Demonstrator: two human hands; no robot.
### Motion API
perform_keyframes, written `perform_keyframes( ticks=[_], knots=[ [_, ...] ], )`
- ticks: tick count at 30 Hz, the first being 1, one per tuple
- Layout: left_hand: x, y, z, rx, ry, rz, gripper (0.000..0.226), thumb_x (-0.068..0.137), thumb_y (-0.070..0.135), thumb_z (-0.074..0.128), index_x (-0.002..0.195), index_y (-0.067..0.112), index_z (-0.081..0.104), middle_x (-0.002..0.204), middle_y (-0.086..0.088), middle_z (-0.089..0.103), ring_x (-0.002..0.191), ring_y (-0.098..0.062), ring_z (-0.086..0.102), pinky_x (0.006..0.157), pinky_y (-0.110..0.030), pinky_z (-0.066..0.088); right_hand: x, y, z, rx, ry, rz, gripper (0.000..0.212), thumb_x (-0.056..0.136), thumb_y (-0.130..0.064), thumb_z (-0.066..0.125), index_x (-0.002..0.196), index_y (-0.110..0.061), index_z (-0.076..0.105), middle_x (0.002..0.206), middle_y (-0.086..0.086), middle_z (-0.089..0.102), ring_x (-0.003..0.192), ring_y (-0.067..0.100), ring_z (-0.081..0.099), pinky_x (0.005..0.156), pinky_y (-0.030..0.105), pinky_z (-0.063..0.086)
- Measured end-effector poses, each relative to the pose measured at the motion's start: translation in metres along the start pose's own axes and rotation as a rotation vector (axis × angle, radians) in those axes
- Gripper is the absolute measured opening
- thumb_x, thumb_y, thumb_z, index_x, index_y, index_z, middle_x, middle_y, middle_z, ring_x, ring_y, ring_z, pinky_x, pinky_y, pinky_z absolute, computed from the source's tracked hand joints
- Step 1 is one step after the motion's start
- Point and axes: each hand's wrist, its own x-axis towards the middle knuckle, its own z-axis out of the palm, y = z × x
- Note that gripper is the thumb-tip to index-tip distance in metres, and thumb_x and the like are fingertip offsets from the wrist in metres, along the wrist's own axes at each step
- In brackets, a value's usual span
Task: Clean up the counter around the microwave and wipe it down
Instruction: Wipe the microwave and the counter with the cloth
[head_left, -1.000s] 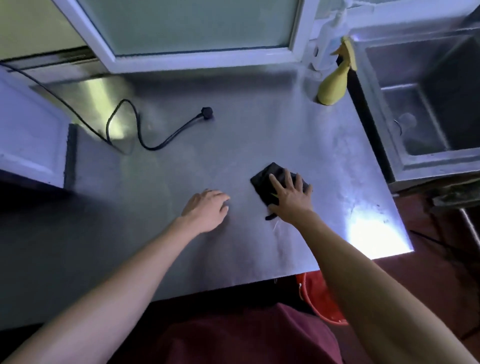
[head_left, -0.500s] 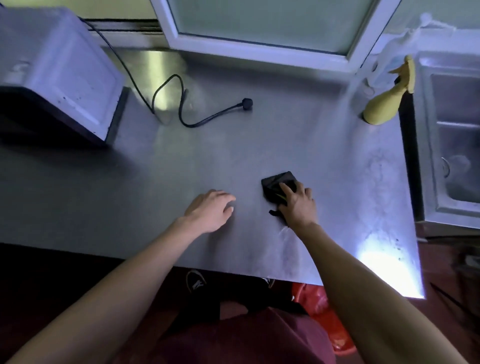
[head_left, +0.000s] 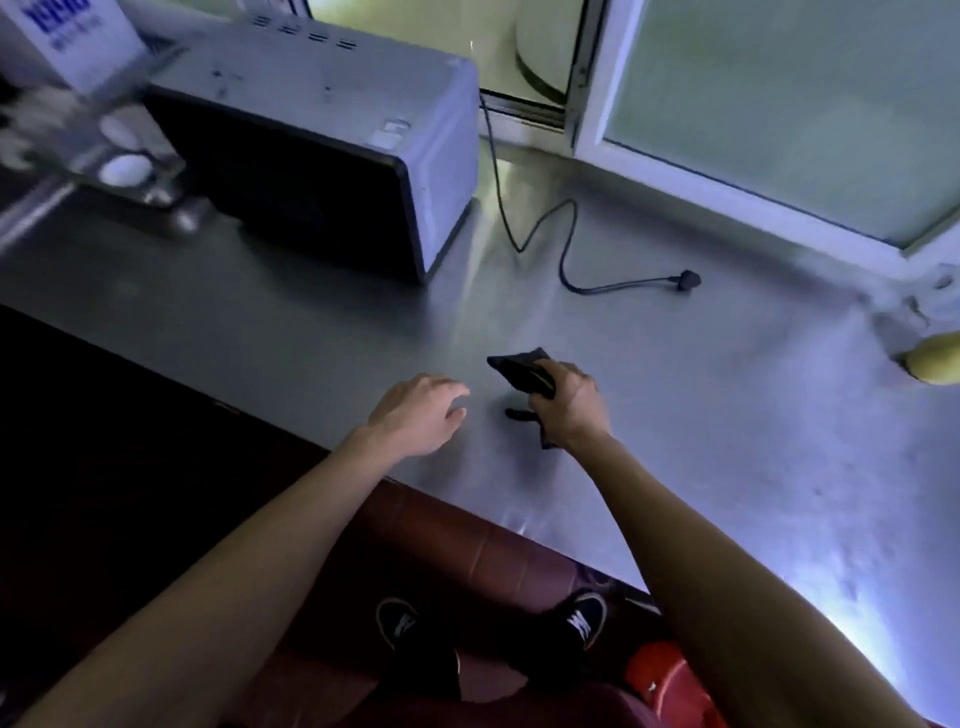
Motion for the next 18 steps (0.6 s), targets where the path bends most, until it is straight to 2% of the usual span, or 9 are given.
perform_keyframes(
  ticks=[4, 9, 13, 18],
  knots=[
    [-0.028, -0.076, -0.037, -0.032, 0.075, -0.054, 0.038, 0.099, 0.036, 0.051, 0.136, 0.026, 0.057, 0.14, 0.0, 0.058, 0.122, -0.025, 0.057, 0.095, -0.038, 0.049, 0.016, -0.087, 0.024, 0.022, 0.075, -0.138, 0.046, 0.076, -0.02, 0.057, 0.121, -0.024, 0.063, 0.107, 0.005, 0.064, 0.098, 0.031, 0.061, 0.076, 0.044, 0.057],
    [-0.039, -0.135, -0.092, -0.028, 0.182, -0.067, 0.037, 0.101, 0.035, 0.05, 0.137, 0.026, 0.055, 0.14, 0.004, 0.055, 0.123, -0.021, 0.055, 0.088, -0.035, 0.048, 0.034, -0.175, 0.028, 0.024, 0.158, -0.259, 0.033, 0.08, -0.019, 0.056, 0.111, -0.028, 0.064, 0.1, 0.0, 0.062, 0.09, 0.027, 0.06, 0.069, 0.043, 0.056],
    [-0.027, -0.159, -0.134, -0.013, 0.258, -0.063, 0.037, 0.1, 0.036, 0.05, 0.135, 0.025, 0.057, 0.138, 0.002, 0.057, 0.125, -0.023, 0.053, 0.099, -0.041, 0.047, 0.06, -0.219, 0.017, 0.01, 0.234, -0.303, 0.039, 0.084, -0.017, 0.06, 0.123, -0.022, 0.063, 0.117, 0.001, 0.063, 0.1, 0.027, 0.061, 0.075, 0.034, 0.051],
    [0.004, -0.171, -0.179, 0.055, 0.349, -0.029, 0.037, 0.1, 0.037, 0.05, 0.135, 0.028, 0.058, 0.14, 0.006, 0.056, 0.125, -0.021, 0.053, 0.096, -0.037, 0.048, 0.105, -0.249, -0.008, -0.022, 0.347, -0.357, 0.042, 0.083, -0.019, 0.064, 0.124, -0.021, 0.062, 0.122, 0.001, 0.063, 0.106, 0.03, 0.059, 0.079, 0.041, 0.055]
  ],
)
